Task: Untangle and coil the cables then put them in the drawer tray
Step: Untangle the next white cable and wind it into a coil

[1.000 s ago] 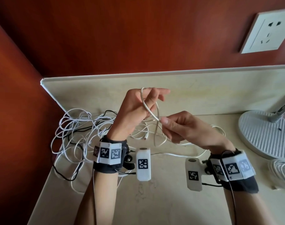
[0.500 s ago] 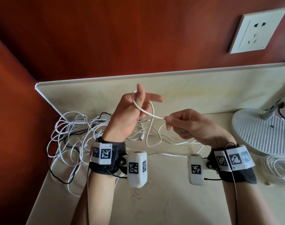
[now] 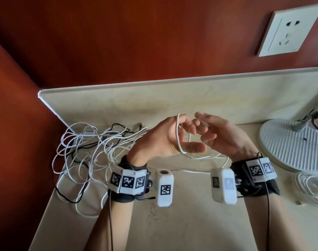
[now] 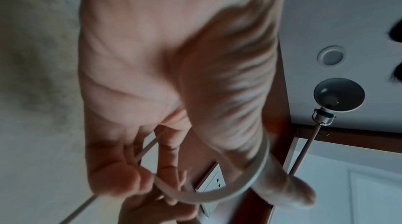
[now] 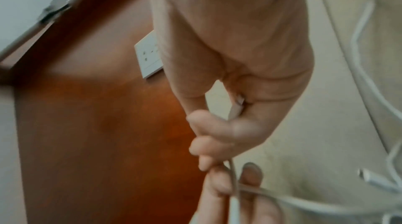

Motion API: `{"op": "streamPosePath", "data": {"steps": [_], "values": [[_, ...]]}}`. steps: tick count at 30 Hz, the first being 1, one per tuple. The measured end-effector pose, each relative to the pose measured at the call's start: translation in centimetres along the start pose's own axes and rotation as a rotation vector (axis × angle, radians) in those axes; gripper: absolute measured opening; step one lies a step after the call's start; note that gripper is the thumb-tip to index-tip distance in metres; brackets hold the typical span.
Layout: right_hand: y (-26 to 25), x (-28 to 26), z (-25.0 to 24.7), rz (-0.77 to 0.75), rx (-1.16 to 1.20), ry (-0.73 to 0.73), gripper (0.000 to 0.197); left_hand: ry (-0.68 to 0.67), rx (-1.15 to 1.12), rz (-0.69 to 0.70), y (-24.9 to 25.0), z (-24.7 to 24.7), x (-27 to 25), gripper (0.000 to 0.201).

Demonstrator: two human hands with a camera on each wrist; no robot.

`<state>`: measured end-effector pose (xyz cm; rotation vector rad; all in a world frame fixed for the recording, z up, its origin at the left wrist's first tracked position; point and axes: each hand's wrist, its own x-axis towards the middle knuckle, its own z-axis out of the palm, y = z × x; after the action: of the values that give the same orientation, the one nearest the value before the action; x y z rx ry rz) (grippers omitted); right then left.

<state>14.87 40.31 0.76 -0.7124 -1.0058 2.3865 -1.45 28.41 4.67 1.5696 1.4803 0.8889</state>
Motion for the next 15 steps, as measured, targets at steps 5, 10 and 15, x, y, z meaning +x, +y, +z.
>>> {"op": "streamPosePath", "data": {"steps": [5, 10, 15], "values": [[-0.1, 0.1, 0.3, -0.014, 0.099, -0.124, 0.027, -0.077, -0.042, -0.016, 0.1, -0.3, -0.3, 0.044], [0.9, 0.5, 1.6, -0.241, -0.347, -0.004, 0.025, -0.233, 0.165, -0.03, 0.4, 0.2, -0.4, 0.05], [1.8, 0.5, 2.5, -0.448, -0.66, 0.093, 0.014, -0.332, 0.232, -0.05, -0.1, 0.2, -0.3, 0.05]]}}
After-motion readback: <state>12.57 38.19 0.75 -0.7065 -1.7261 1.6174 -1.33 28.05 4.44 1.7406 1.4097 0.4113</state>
